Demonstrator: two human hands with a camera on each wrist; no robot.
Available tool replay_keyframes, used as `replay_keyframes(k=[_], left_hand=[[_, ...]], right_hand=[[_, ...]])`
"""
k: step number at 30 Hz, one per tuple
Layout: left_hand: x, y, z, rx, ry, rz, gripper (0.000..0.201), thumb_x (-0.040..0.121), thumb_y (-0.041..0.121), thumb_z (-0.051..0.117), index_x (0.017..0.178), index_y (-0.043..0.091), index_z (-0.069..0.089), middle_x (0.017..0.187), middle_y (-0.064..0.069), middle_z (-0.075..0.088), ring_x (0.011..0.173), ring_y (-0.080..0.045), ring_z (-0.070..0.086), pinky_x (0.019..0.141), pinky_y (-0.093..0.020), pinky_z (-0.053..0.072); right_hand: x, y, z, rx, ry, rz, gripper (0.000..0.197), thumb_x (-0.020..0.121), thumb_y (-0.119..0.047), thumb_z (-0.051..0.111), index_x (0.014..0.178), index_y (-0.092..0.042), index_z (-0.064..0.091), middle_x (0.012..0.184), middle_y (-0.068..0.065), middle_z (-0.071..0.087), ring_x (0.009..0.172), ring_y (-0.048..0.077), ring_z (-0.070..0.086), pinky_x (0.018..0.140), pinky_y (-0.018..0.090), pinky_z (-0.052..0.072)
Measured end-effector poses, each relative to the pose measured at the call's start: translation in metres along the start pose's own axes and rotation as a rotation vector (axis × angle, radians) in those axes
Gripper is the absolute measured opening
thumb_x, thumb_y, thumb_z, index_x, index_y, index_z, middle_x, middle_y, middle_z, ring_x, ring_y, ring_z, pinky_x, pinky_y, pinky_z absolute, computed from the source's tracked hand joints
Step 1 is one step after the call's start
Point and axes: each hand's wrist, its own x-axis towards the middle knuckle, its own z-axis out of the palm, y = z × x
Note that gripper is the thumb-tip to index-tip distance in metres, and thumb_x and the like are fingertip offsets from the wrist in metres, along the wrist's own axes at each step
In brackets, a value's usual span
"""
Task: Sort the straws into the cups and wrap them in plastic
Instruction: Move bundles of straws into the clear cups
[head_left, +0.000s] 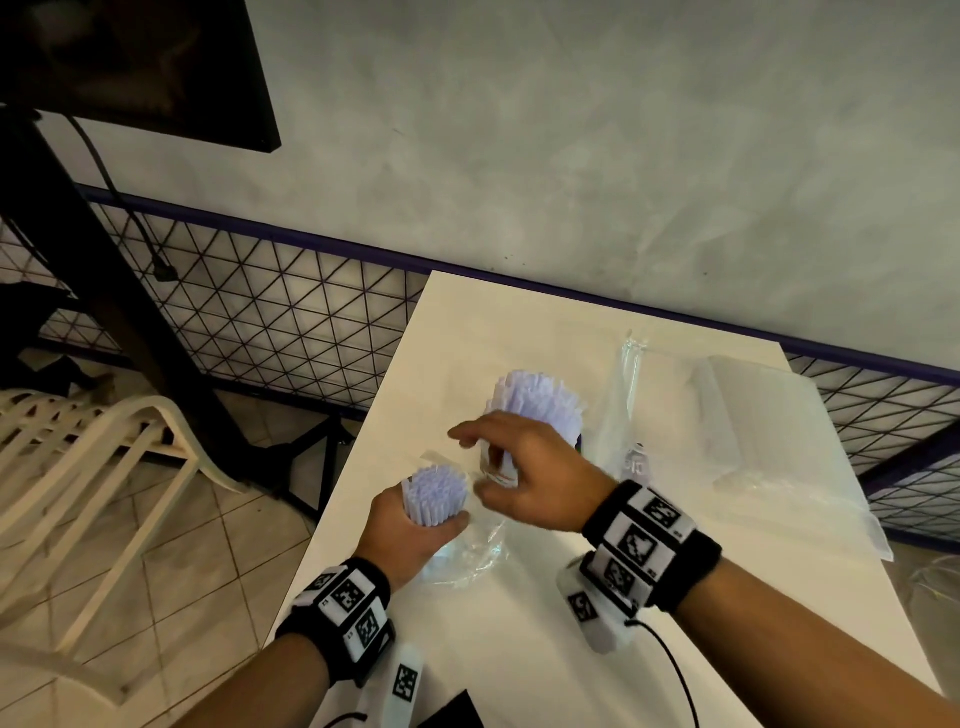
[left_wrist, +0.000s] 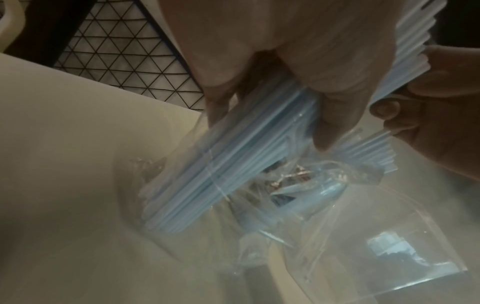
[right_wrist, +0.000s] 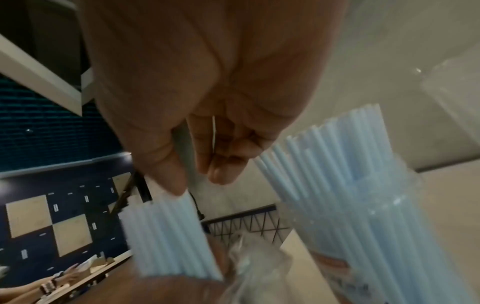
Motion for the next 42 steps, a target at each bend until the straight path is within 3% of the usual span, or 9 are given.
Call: replay_keyframes(k=[4, 9, 16, 22, 28, 30, 33, 36, 42], left_hand=[[0.002, -0.003, 0.002, -0.004, -0.037, 0.043, 0.025, 0.068, 0.005, 0.088, 0.082, 0.014, 0.069, 0.068, 0.013, 0.073, 0.067, 0.002, 0.069, 0.064, -0.011, 0.051], [0.006, -0.005, 0.001, 0.005, -0.045, 0.057, 0.029, 0.062, 0.016, 0.091, 0.085, 0.012, 0.071, 0.074, 0.005, 0.074, 0.071, -0.005, 0.071, 0.067, -0.014, 0.053], [0.003, -0.002, -0.001, -0.033, -0.028, 0.051, 0.024, 0.07, 0.001, 0.086, 0.086, 0.011, 0.072, 0.073, 0.004, 0.074, 0.069, -0.004, 0.07, 0.064, -0.016, 0.054], [0.001, -0.006, -0.004, -0.079, -0.064, 0.068, 0.025, 0.071, 0.004, 0.086, 0.088, 0.017, 0.073, 0.08, 0.008, 0.077, 0.077, -0.004, 0.072, 0.068, -0.012, 0.053], [0.001, -0.01, 0.002, 0.03, -0.209, 0.083, 0.052, 0.065, 0.049, 0.081, 0.106, 0.017, 0.073, 0.099, 0.014, 0.076, 0.095, 0.002, 0.069, 0.078, -0.005, 0.046], [0.002, -0.01, 0.002, 0.053, -0.202, 0.086, 0.04, 0.071, 0.037, 0.083, 0.105, 0.019, 0.073, 0.097, 0.023, 0.074, 0.092, 0.006, 0.068, 0.074, -0.002, 0.043], [0.004, -0.012, -0.001, 0.009, -0.214, 0.071, 0.027, 0.073, 0.012, 0.087, 0.097, 0.017, 0.074, 0.088, 0.01, 0.077, 0.086, 0.0, 0.071, 0.072, -0.007, 0.048], [0.005, -0.011, -0.004, 0.05, -0.203, 0.062, 0.022, 0.074, 0.011, 0.086, 0.084, 0.023, 0.07, 0.074, 0.012, 0.073, 0.074, 0.004, 0.068, 0.066, -0.004, 0.045], [0.007, -0.017, -0.005, -0.04, -0.131, 0.041, 0.02, 0.073, 0.007, 0.086, 0.088, 0.014, 0.075, 0.084, -0.001, 0.078, 0.081, -0.009, 0.074, 0.07, -0.015, 0.053]], right_hand=[[-0.006, -0.001, 0.014, -0.201, -0.086, -0.014, 0.059, 0.085, -0.019, 0.069, 0.14, -0.014, 0.05, 0.125, 0.002, 0.059, 0.096, 0.008, 0.052, 0.082, 0.009, 0.033], [-0.005, -0.002, 0.012, -0.262, -0.08, -0.002, 0.057, 0.087, -0.024, 0.068, 0.14, -0.015, 0.05, 0.126, 0.003, 0.059, 0.106, 0.013, 0.055, 0.087, 0.022, 0.043], [-0.014, -0.014, 0.02, -0.344, -0.102, 0.061, 0.073, 0.083, -0.04, 0.066, 0.147, -0.025, 0.033, 0.126, -0.001, 0.055, 0.103, 0.023, 0.061, 0.08, 0.042, 0.055], [-0.025, -0.01, 0.023, -0.097, 0.006, 0.212, 0.052, 0.084, -0.021, 0.074, 0.133, -0.016, 0.056, 0.098, -0.003, 0.062, 0.071, 0.009, 0.054, 0.079, 0.028, 0.051], [-0.024, -0.005, 0.032, 0.096, 0.094, 0.228, 0.051, 0.073, -0.03, 0.086, 0.12, -0.018, 0.068, 0.096, -0.004, 0.064, 0.078, 0.006, 0.058, 0.075, 0.009, 0.043], [-0.025, -0.001, 0.036, 0.125, 0.153, 0.226, 0.045, 0.072, -0.029, 0.087, 0.112, -0.017, 0.072, 0.095, -0.008, 0.063, 0.083, 0.005, 0.059, 0.075, 0.009, 0.043], [-0.027, 0.003, 0.043, 0.138, 0.188, 0.231, 0.039, 0.073, -0.027, 0.086, 0.107, -0.015, 0.074, 0.095, -0.006, 0.067, 0.083, 0.008, 0.063, 0.074, 0.012, 0.047], [-0.028, 0.007, 0.044, 0.127, 0.222, 0.222, 0.026, 0.076, -0.025, 0.083, 0.098, -0.015, 0.076, 0.09, -0.005, 0.069, 0.073, 0.004, 0.06, 0.067, 0.011, 0.043], [-0.032, 0.014, 0.054, 0.198, 0.252, 0.295, 0.019, 0.076, -0.022, 0.082, 0.093, -0.016, 0.074, 0.084, -0.003, 0.07, 0.071, 0.014, 0.061, 0.065, 0.019, 0.049]])
